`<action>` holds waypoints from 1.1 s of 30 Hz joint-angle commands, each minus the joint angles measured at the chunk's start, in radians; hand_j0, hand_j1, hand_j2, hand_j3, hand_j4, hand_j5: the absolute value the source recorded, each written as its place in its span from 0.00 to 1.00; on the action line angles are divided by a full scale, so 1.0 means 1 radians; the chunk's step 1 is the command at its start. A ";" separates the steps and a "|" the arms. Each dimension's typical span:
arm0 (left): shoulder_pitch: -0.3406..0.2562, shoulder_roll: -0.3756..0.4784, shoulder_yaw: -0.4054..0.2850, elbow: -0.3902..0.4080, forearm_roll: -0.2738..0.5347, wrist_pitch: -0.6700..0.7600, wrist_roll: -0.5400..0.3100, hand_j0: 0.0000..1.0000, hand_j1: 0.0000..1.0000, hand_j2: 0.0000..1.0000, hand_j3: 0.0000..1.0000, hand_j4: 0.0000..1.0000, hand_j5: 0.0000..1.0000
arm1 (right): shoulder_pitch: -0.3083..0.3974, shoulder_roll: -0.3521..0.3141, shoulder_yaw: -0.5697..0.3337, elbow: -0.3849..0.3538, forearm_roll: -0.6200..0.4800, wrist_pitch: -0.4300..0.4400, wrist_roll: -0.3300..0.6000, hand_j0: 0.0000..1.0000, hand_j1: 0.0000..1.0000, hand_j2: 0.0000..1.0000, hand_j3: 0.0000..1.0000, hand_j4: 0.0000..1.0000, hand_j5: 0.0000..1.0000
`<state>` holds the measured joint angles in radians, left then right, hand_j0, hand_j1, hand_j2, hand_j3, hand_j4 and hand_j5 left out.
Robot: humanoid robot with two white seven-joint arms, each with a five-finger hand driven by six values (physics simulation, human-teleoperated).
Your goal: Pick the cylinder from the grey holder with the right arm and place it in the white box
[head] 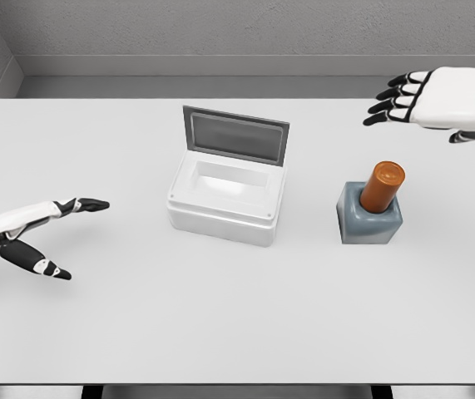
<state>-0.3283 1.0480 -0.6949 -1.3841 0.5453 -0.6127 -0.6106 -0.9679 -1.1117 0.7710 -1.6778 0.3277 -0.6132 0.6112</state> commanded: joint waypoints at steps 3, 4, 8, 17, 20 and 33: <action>0.000 0.001 0.000 0.002 0.005 0.002 0.000 1.00 1.00 1.00 1.00 1.00 1.00 | -0.005 0.001 0.004 -0.008 -0.002 0.002 0.000 1.00 1.00 1.00 1.00 1.00 1.00; 0.000 0.001 0.000 0.010 0.005 0.002 0.000 1.00 1.00 1.00 1.00 1.00 1.00 | -0.005 -0.002 0.019 -0.011 -0.004 0.002 0.000 1.00 1.00 1.00 1.00 1.00 1.00; -0.023 -0.023 0.000 0.013 0.012 0.002 0.000 1.00 1.00 1.00 1.00 1.00 1.00 | -0.003 -0.003 0.073 -0.017 -0.004 0.002 0.000 1.00 1.00 1.00 1.00 1.00 1.00; -0.129 -0.192 0.003 0.212 0.038 0.096 0.000 1.00 1.00 1.00 1.00 1.00 1.00 | 0.005 0.004 0.140 -0.017 -0.002 0.002 0.000 1.00 1.00 1.00 1.00 1.00 1.00; -0.132 -0.241 0.003 0.258 0.016 0.088 0.000 1.00 1.00 1.00 1.00 1.00 1.00 | 0.005 0.020 0.142 -0.014 -0.002 0.002 0.000 1.00 1.00 1.00 1.00 1.00 1.00; -0.132 -0.244 0.003 0.263 0.018 0.090 0.000 1.00 1.00 1.00 1.00 1.00 1.00 | 0.008 0.052 0.192 0.044 0.014 0.002 0.000 1.00 1.00 1.00 1.00 1.00 1.00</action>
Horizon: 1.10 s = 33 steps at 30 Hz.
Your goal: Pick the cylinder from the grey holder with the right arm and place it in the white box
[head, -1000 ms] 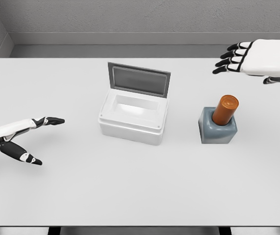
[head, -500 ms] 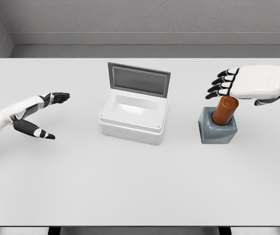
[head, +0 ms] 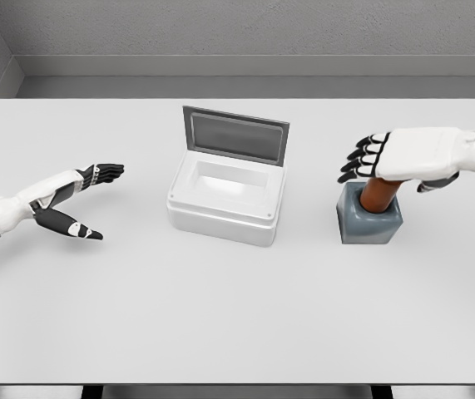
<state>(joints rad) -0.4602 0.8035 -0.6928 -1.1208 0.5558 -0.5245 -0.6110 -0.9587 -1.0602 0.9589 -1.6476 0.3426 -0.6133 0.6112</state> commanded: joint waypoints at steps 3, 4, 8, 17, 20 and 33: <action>0.000 0.000 0.001 0.000 0.007 0.001 0.000 1.00 1.00 1.00 1.00 1.00 1.00 | 0.002 0.000 0.011 0.017 0.000 0.002 0.000 1.00 1.00 1.00 1.00 1.00 1.00; 0.000 0.000 0.001 0.000 0.007 0.001 0.000 1.00 1.00 1.00 1.00 1.00 1.00 | 0.002 0.000 0.017 0.020 0.000 0.002 0.000 1.00 1.00 1.00 1.00 1.00 1.00; 0.000 0.000 0.001 0.000 0.007 0.001 0.000 1.00 1.00 1.00 1.00 1.00 1.00 | 0.002 0.019 0.018 0.031 0.007 0.002 0.000 1.00 1.00 1.00 1.00 1.00 1.00; 0.000 -0.001 0.001 0.000 0.004 0.001 0.000 1.00 1.00 1.00 1.00 1.00 1.00 | 0.002 0.026 0.021 0.038 0.007 0.002 0.000 1.00 1.00 1.00 1.00 1.00 1.00; 0.000 -0.001 0.001 0.000 0.004 0.001 0.000 1.00 1.00 1.00 1.00 1.00 1.00 | 0.002 0.034 0.035 0.038 0.021 0.002 0.000 0.91 0.91 0.91 0.91 0.91 0.91; 0.000 -0.001 0.001 0.000 0.004 0.001 0.000 1.00 1.00 1.00 1.00 1.00 1.00 | 0.002 0.031 0.030 0.037 0.027 0.002 0.000 0.23 0.23 0.23 0.23 0.23 0.23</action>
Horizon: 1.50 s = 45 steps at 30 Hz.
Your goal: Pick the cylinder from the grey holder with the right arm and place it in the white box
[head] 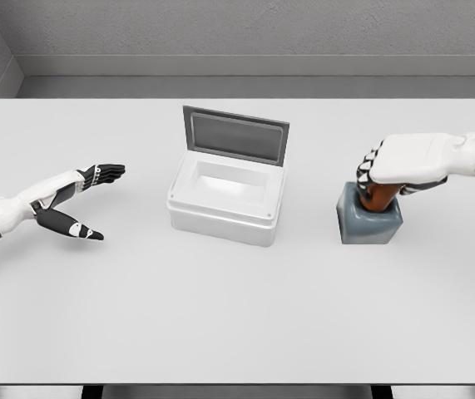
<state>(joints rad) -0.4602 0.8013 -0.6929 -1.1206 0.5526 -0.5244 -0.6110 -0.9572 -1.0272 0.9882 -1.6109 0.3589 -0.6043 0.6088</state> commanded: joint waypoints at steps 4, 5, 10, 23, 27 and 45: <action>0.000 0.001 0.001 -0.001 0.007 0.001 0.000 1.00 1.00 1.00 1.00 1.00 1.00 | -0.003 -0.010 -0.013 0.000 0.002 -0.007 0.002 0.12 0.12 0.12 0.12 0.12 0.12; 0.000 0.001 0.001 -0.001 0.007 0.001 0.000 1.00 1.00 1.00 1.00 1.00 1.00 | -0.003 -0.010 -0.040 0.000 -0.001 -0.007 0.002 0.12 0.12 0.12 0.12 0.12 0.12; 0.000 -0.001 0.001 0.001 0.004 0.001 0.000 1.00 1.00 1.00 1.00 1.00 1.00 | -0.006 -0.005 -0.108 -0.003 -0.054 -0.007 0.002 0.12 0.12 0.12 0.12 0.12 0.12; 0.000 -0.001 0.001 0.001 0.004 0.003 0.000 1.00 1.00 1.00 1.00 1.00 1.00 | -0.058 0.171 -0.095 -0.107 -0.067 -0.007 0.002 0.12 0.12 0.12 0.12 0.12 0.12; 0.000 -0.001 0.001 0.001 0.004 0.003 0.000 1.00 1.00 1.00 1.00 1.00 1.00 | -0.066 0.199 -0.072 -0.129 -0.067 -0.007 0.002 0.12 0.12 0.12 0.12 0.12 0.12; 0.000 -0.008 0.001 0.001 0.004 0.004 0.000 1.00 1.00 1.00 1.00 1.00 1.00 | -0.126 0.329 -0.010 -0.041 -0.061 -0.007 0.002 0.13 0.13 0.13 0.13 0.13 0.13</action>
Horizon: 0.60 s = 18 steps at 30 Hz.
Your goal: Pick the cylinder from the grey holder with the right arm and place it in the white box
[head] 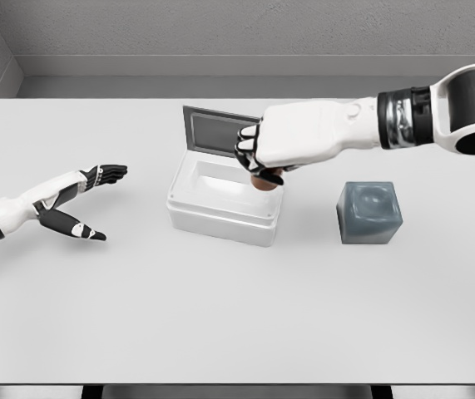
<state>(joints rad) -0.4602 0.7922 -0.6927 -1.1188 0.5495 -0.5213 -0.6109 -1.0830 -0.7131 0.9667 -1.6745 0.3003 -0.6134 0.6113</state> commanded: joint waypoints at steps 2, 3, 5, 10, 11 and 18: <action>0.000 0.001 0.001 -0.001 0.007 0.001 0.000 1.00 1.00 1.00 1.00 1.00 1.00 | 0.000 0.034 0.014 0.053 0.003 0.003 0.000 0.13 0.13 0.13 0.13 0.13 0.13; 0.000 0.001 0.001 0.001 0.007 0.001 0.000 1.00 1.00 1.00 1.00 1.00 1.00 | 0.000 0.034 0.015 0.059 0.003 0.003 0.000 0.13 0.13 0.13 0.13 0.13 0.13; 0.000 0.001 0.001 0.001 0.007 0.001 0.000 1.00 1.00 1.00 1.00 1.00 1.00 | 0.000 0.032 0.035 0.073 0.005 0.003 0.000 0.13 0.13 0.13 0.13 0.13 0.13; 0.000 0.001 0.001 0.001 0.007 0.001 0.000 1.00 1.00 1.00 1.00 1.00 1.00 | -0.002 0.032 0.035 0.087 0.007 0.003 0.000 0.13 0.13 0.13 0.13 0.13 0.13; 0.000 0.001 0.001 0.001 0.007 0.001 0.000 1.00 1.00 1.00 1.00 1.00 1.00 | -0.002 0.034 0.035 0.087 0.007 0.003 0.000 0.13 0.13 0.13 0.13 0.13 0.13; 0.000 0.001 0.001 0.001 0.007 0.001 0.000 1.00 1.00 1.00 1.00 1.00 1.00 | -0.003 0.053 0.035 0.124 0.008 0.003 0.000 0.13 0.13 0.13 0.13 0.13 0.13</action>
<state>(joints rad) -0.4602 0.7922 -0.6927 -1.1177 0.5495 -0.5213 -0.6109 -1.0861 -0.6664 1.0021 -1.5626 0.3128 -0.6135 0.6117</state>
